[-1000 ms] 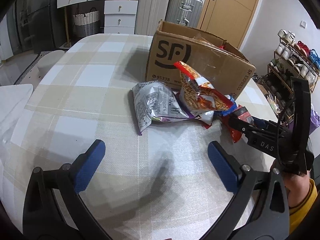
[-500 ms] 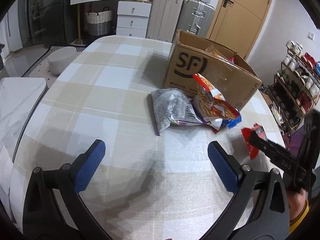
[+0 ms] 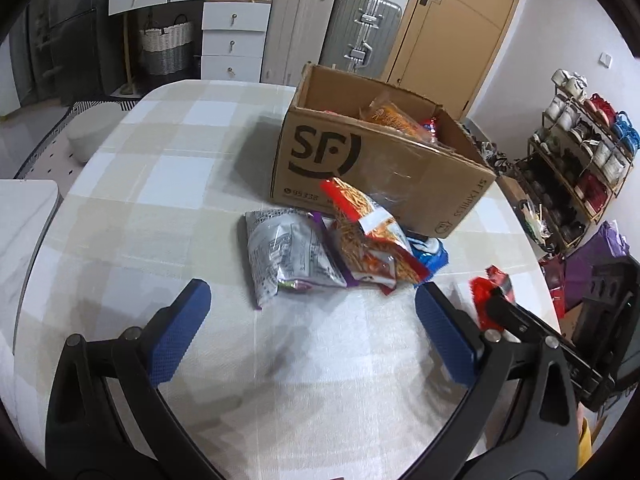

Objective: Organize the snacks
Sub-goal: 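Grasp the silver bag with the left tool while the right tool holds the red packet, then carry the silver bag with the left tool while the right tool carries the red packet to the box, then open the left tool inside the box while the right tool releases the red packet there, then withdraw both tools from the box toward the remaining snacks, then grasp the blue Oreo packet with the right tool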

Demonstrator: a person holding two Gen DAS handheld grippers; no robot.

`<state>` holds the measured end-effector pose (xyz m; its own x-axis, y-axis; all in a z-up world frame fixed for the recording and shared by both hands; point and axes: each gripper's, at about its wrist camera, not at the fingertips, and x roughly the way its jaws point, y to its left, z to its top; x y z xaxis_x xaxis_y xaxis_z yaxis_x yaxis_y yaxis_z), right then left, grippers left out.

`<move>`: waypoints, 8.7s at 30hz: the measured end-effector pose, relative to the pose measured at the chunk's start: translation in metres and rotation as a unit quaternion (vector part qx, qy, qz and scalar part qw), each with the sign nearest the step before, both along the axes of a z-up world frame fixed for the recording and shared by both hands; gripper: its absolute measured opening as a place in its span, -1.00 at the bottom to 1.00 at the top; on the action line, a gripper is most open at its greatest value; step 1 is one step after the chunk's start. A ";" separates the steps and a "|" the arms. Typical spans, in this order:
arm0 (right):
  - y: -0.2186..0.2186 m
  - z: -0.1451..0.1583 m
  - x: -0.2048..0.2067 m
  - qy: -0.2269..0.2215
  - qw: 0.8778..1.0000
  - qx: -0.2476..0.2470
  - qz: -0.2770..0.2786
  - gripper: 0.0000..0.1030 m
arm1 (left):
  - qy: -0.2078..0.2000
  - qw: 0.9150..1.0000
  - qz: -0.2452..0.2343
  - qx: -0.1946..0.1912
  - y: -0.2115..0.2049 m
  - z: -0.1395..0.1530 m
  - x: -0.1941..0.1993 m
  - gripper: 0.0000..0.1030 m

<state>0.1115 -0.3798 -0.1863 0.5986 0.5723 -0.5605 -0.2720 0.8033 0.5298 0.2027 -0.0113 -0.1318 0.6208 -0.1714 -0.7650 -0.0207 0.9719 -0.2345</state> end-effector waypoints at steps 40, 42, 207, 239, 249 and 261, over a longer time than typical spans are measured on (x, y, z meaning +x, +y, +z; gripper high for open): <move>-0.009 0.001 -0.001 0.000 1.000 0.021 -0.003 0.03 | 0.063 0.996 0.012 -0.055 0.035 -0.051 0.038 -0.17; -0.010 0.003 -0.003 -0.003 1.000 0.017 -0.008 0.03 | 0.059 0.997 0.016 -0.055 0.042 -0.047 0.029 -0.17; 0.077 0.200 0.052 -0.139 0.980 -0.139 0.028 0.44 | -0.071 0.995 -0.032 0.066 -0.026 0.157 -0.004 0.66; 0.033 0.117 -0.119 -0.187 0.977 -0.092 -0.038 0.95 | -0.101 0.993 0.038 0.054 0.005 0.099 -0.142 0.98; 0.038 0.109 -0.090 -0.158 0.983 -0.094 -0.025 0.95 | -0.072 0.996 0.019 0.040 -0.005 0.075 -0.114 0.98; 0.075 0.074 0.005 -0.064 0.990 -0.123 0.021 0.95 | -0.026 0.999 -0.007 0.034 -0.019 0.050 -0.041 0.98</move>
<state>0.1165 -0.3047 -0.1119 0.6525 0.4528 -0.6077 -0.3593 0.8909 0.2779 0.1616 -0.0300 -0.0821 0.6584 -0.1292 -0.7415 0.0036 0.9857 -0.1686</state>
